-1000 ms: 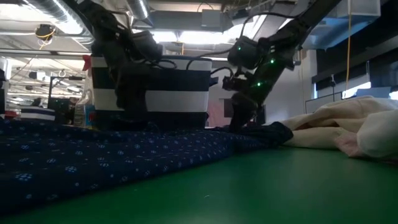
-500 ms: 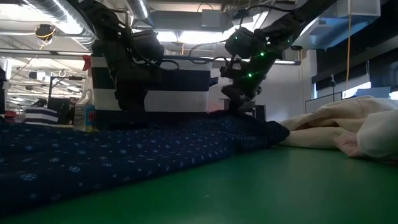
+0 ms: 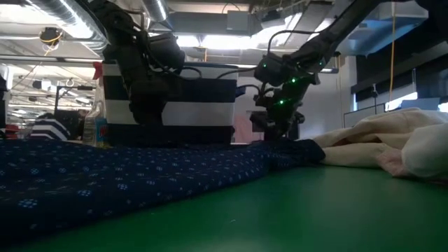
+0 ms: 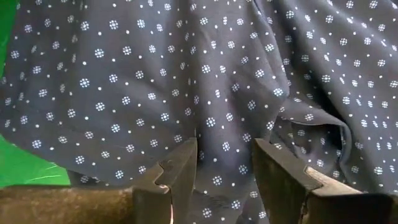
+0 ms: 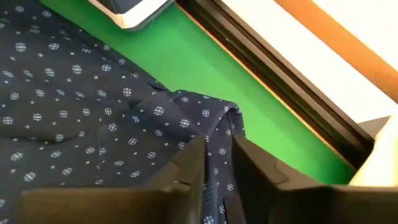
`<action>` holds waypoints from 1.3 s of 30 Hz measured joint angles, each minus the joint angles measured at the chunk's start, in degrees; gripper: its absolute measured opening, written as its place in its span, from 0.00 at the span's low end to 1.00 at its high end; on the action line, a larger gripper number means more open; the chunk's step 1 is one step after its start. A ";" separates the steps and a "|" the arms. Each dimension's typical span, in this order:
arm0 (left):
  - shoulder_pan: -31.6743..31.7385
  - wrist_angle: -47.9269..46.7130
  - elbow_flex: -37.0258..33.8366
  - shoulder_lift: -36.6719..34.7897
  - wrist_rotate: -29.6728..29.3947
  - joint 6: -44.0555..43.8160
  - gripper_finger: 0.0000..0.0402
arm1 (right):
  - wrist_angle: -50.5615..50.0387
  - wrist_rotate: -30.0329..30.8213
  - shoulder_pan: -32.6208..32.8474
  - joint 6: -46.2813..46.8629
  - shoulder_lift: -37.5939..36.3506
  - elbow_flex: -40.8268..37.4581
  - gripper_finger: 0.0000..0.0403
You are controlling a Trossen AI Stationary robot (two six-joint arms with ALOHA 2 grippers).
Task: Fold laundry
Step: Fold the blue polo shirt
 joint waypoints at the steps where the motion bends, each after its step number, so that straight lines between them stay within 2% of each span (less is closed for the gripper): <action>1: 0.00 -0.62 0.22 -0.08 0.04 0.14 0.38 | -1.42 -0.02 0.03 0.33 -0.07 0.70 0.24; 3: 0.04 -3.72 1.67 -0.63 0.24 0.12 0.38 | -6.60 -1.11 0.11 0.38 -0.88 2.81 0.30; 7: 0.04 -11.67 6.36 -3.03 0.42 -0.06 0.38 | -15.84 -8.54 0.12 -0.22 -4.15 7.82 0.41; 10: 0.04 -14.36 8.32 -6.46 1.67 1.39 0.38 | -16.99 -15.23 0.79 -1.24 -6.72 8.43 0.45; 12: 0.04 -15.25 8.05 -9.31 3.43 3.92 0.38 | -16.97 -17.20 1.67 -2.35 -8.17 8.43 0.47; 17: 0.24 -12.33 1.34 -13.92 3.83 11.28 0.38 | -13.51 -16.49 6.06 -4.43 -8.74 7.76 0.48; 21: 0.09 -4.41 -6.50 -13.64 3.61 12.59 0.38 | -7.16 -16.09 8.84 -4.60 -8.73 5.13 0.48; 24: -0.74 0.08 -9.65 -12.57 2.80 12.36 0.38 | -5.16 -14.90 10.18 -4.37 -8.72 3.84 0.48; 31: -1.66 9.61 -12.98 -10.17 -4.88 12.64 0.37 | -4.12 -12.35 11.39 -1.67 -8.70 1.59 0.48; 35: -1.55 9.59 -12.98 -9.36 -8.99 12.90 0.28 | -4.12 -12.70 11.36 0.28 -8.70 1.51 0.48; 39: -1.49 7.40 -12.48 -9.05 -10.29 15.13 0.09 | -4.19 -13.08 11.38 0.30 -8.70 1.51 0.48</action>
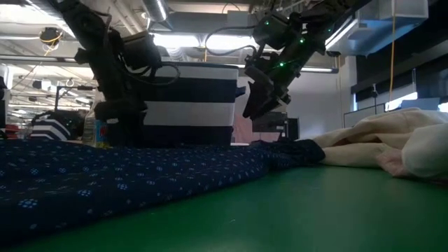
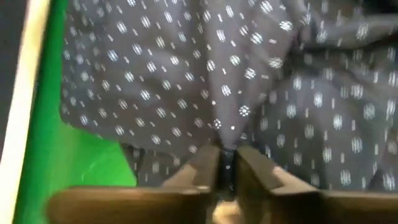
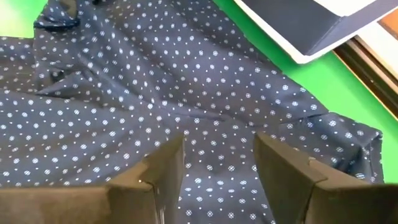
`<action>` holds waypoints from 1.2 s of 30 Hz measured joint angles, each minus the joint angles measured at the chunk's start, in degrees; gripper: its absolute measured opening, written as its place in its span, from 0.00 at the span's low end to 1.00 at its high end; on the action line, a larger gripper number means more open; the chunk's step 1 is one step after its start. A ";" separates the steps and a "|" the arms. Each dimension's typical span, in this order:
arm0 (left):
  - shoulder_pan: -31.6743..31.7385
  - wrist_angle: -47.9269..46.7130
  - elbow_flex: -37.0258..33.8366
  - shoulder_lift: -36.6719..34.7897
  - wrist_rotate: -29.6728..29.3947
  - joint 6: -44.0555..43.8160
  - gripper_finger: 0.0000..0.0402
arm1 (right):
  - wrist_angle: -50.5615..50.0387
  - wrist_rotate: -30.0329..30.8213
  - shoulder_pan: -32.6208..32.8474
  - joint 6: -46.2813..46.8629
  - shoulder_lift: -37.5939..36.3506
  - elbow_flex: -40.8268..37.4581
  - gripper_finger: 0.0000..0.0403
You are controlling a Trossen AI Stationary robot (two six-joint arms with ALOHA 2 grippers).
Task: Fold laundry
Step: Fold the blue polo shirt
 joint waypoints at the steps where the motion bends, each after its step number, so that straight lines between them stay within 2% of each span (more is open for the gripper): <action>1: -0.01 -2.91 1.11 -0.21 -0.58 0.09 0.05 | 0.04 -0.04 0.00 0.00 0.00 0.00 0.48; 6: -1.05 -21.45 12.19 -4.09 -5.49 0.08 0.02 | -0.05 -3.16 0.00 0.15 0.00 0.00 0.48; 8: -1.32 -25.16 14.55 -5.19 -7.35 0.22 0.01 | 0.04 -3.47 0.00 0.12 0.00 0.00 0.48; 16: 0.67 -25.51 11.01 -6.10 -9.14 5.13 0.05 | 0.49 -3.51 0.00 -0.28 0.00 0.00 0.48; 20: 1.90 -24.40 8.73 -6.06 -11.06 4.59 0.08 | 0.45 -3.51 0.00 -0.29 0.00 0.02 0.48; 24: 2.14 -25.07 9.38 -6.06 -11.02 3.13 0.16 | 0.45 -3.51 0.00 -0.31 0.00 0.02 0.48; 28: 2.14 -29.75 13.80 -6.06 -11.09 -1.37 0.27 | 0.42 -5.48 0.00 -0.36 0.00 0.02 0.48; 30: 2.17 -33.17 17.04 -6.12 -7.06 -6.09 0.31 | 0.42 -7.24 0.00 -0.37 0.00 0.02 0.48; 34: 1.84 -30.36 18.46 -7.58 10.89 -14.12 0.37 | 0.47 -8.76 1.26 -0.37 0.02 0.04 0.48; 36: 0.31 -26.34 16.39 -7.70 13.10 -16.98 0.38 | 1.00 -7.71 2.43 -0.42 0.02 0.04 0.48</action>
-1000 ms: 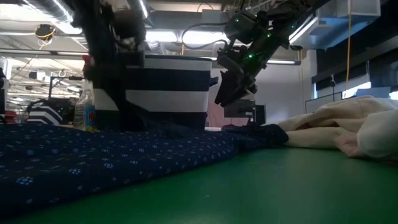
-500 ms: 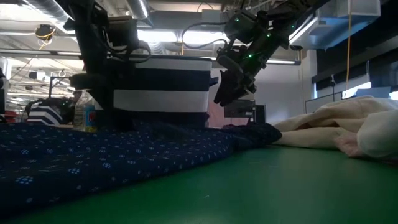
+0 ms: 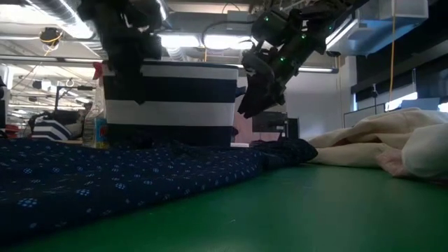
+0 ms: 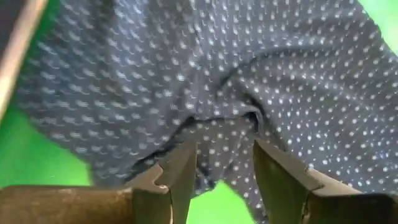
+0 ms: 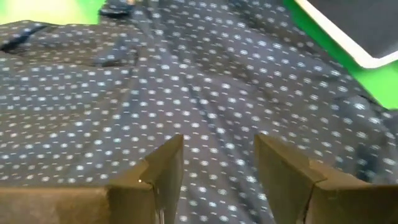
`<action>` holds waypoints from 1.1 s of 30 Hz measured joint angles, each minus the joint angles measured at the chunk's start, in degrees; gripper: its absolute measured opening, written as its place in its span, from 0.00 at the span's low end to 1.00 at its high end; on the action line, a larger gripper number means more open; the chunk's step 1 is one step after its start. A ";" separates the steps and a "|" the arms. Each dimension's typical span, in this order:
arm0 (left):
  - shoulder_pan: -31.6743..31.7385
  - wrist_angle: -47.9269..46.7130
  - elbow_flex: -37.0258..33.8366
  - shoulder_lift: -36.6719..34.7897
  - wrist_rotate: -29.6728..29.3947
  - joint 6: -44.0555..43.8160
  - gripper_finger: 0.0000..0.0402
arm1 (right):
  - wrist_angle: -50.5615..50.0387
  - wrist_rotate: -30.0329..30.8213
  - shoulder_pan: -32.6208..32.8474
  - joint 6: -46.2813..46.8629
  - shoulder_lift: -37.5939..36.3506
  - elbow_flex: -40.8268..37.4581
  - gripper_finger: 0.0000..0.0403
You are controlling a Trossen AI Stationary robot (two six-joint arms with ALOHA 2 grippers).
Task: Fold laundry
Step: Fold the blue polo shirt
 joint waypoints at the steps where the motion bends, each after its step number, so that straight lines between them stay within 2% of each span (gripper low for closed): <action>1: -0.74 0.88 -1.60 0.18 -0.37 -0.46 0.38 | 0.49 0.27 0.63 -0.05 0.00 0.00 0.48; 6: -4.34 9.33 -9.96 1.33 -1.55 -3.20 0.37 | 3.95 1.23 3.26 -1.65 0.00 0.02 0.48; 10: -5.31 12.18 -13.83 2.49 -11.58 -6.39 0.35 | 4.24 4.58 4.33 -1.72 0.00 0.04 0.48; 12: -5.02 13.93 -15.32 2.48 -14.46 -6.84 0.34 | 4.20 5.33 4.32 -1.67 0.02 0.04 0.48; 20: -3.18 18.91 -20.03 2.50 -16.27 -5.83 0.29 | 4.17 5.34 4.30 -1.55 0.04 0.04 0.48; 24: -3.00 18.68 -20.63 2.50 -15.90 -5.16 0.14 | 4.10 5.33 4.30 -1.52 0.03 0.04 0.48; 27: -3.00 16.65 -20.35 2.21 -18.83 -7.12 0.03 | 4.03 5.34 4.30 -1.46 0.04 0.04 0.48; 31: -3.00 8.97 -18.41 1.15 -28.89 -15.54 0.02 | 3.55 5.34 4.30 -1.46 0.03 0.04 0.48; 33: -2.83 5.66 -18.33 0.78 -31.53 -18.91 0.02 | 3.54 5.32 4.30 -1.46 0.04 0.04 0.48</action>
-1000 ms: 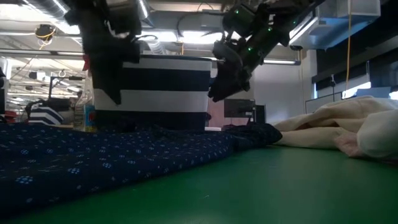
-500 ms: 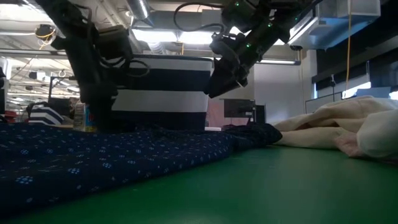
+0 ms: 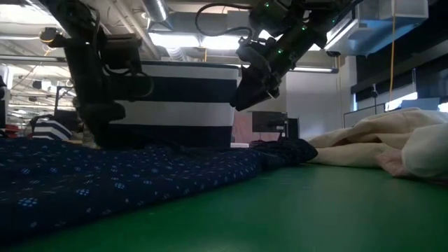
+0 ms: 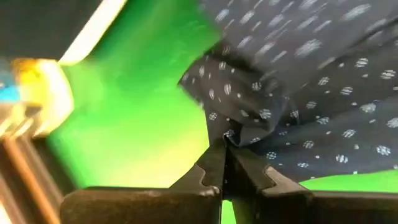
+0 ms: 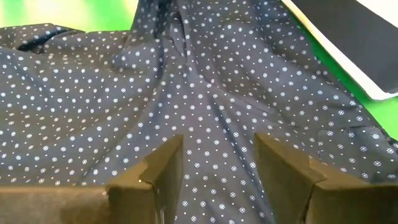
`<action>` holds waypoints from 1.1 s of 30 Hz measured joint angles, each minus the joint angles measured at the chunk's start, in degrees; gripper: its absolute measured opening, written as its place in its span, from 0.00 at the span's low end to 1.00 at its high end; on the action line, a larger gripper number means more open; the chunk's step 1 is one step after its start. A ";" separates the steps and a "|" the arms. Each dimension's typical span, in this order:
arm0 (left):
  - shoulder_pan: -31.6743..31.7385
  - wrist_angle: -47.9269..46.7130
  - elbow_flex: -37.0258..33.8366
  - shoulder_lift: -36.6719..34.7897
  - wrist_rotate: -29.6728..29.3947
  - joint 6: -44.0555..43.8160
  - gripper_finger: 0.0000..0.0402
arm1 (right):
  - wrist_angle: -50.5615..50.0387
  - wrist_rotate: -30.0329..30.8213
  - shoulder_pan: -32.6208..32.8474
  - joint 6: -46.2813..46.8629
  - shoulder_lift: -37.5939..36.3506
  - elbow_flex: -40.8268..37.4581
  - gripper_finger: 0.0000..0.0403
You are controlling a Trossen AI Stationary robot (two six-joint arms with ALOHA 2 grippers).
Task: Fold laundry
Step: Fold the blue polo shirt
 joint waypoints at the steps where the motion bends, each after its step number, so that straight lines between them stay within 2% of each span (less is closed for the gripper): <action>1: 0.11 -0.33 0.00 0.00 -0.28 -0.86 0.02 | 0.03 0.01 0.00 -0.01 0.00 0.00 0.48; 6: 0.26 -0.60 0.00 0.00 3.92 -1.31 0.03 | 0.09 0.01 0.00 -0.15 0.00 0.00 0.48; 11: 0.42 -3.44 0.70 0.00 5.99 -1.20 0.14 | 0.11 -0.02 0.00 -0.19 0.00 0.00 0.48; 16: 0.20 -11.01 7.30 -0.72 4.46 -1.49 0.28 | 0.13 -1.05 0.00 -0.13 0.00 0.00 0.48; 19: -1.11 -11.72 12.72 -2.38 4.40 -0.90 0.34 | 0.18 -1.07 0.02 0.67 0.00 -0.01 0.48; 24: -5.63 -7.88 18.19 -6.24 9.96 -0.96 0.39 | 0.57 -1.07 0.25 3.59 0.00 -0.02 0.48; 28: -11.10 -4.52 18.04 -8.09 15.23 -5.91 0.39 | 2.60 -0.96 1.69 3.46 0.38 -0.02 0.48; 33: -19.61 -3.73 15.01 -7.11 15.99 -16.30 0.37 | 7.86 -1.10 4.86 3.51 2.91 0.02 0.48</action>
